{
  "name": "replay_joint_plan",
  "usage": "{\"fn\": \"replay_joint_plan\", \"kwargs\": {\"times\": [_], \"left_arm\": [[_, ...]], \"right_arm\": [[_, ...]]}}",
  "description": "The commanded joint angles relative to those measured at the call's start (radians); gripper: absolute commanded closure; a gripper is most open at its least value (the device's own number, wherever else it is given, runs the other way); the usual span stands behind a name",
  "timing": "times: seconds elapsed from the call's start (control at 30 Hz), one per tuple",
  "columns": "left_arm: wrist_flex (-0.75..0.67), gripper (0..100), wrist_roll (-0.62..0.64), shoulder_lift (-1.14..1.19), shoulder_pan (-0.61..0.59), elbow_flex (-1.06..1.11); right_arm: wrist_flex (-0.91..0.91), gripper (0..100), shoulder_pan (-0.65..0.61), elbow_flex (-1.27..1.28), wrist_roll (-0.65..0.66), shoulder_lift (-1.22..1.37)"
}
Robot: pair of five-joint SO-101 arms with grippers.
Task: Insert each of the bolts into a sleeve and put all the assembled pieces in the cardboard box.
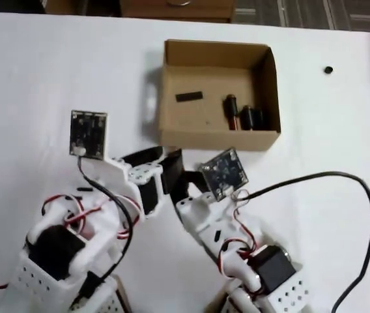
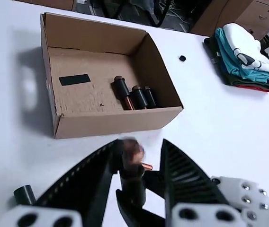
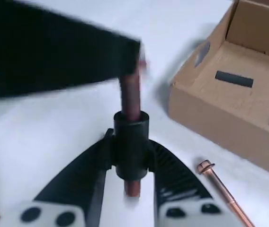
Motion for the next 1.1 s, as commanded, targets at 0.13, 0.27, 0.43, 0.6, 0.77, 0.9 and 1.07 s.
{"fn": "replay_joint_plan", "kwargs": {"times": [0.13, 0.27, 0.43, 0.6, 0.77, 0.9, 1.07], "left_arm": [[-0.002, 85, -0.006, -0.015, 0.011, 0.004], [-0.034, 85, -0.009, -0.017, -0.005, -0.013], [-0.074, 86, -0.055, -0.009, -0.126, -0.183], [-0.068, 97, -0.18, -0.009, -0.203, -0.3], [0.026, 98, -0.244, -0.009, -0.292, -0.208], [0.086, 98, -0.319, -0.014, -0.367, -0.018], [0.084, 98, -0.362, -0.015, -0.436, 0.18]], "right_arm": [[0.008, 98.0, 0.008, -0.101, -0.008, -0.024], [0.008, 98.0, 0.015, -0.095, -0.008, -0.022], [0.008, 98.0, 0.128, -0.08, 0.0, -0.021], [0.004, 98.0, 0.272, -0.095, 0.0, 0.05], [0.004, 98.0, 0.337, -0.255, 0.0, 0.208], [0.012, 98.0, 0.346, -0.462, 0.002, 0.447], [0.079, 98.0, 0.348, -0.786, 0.002, 0.822]]}}
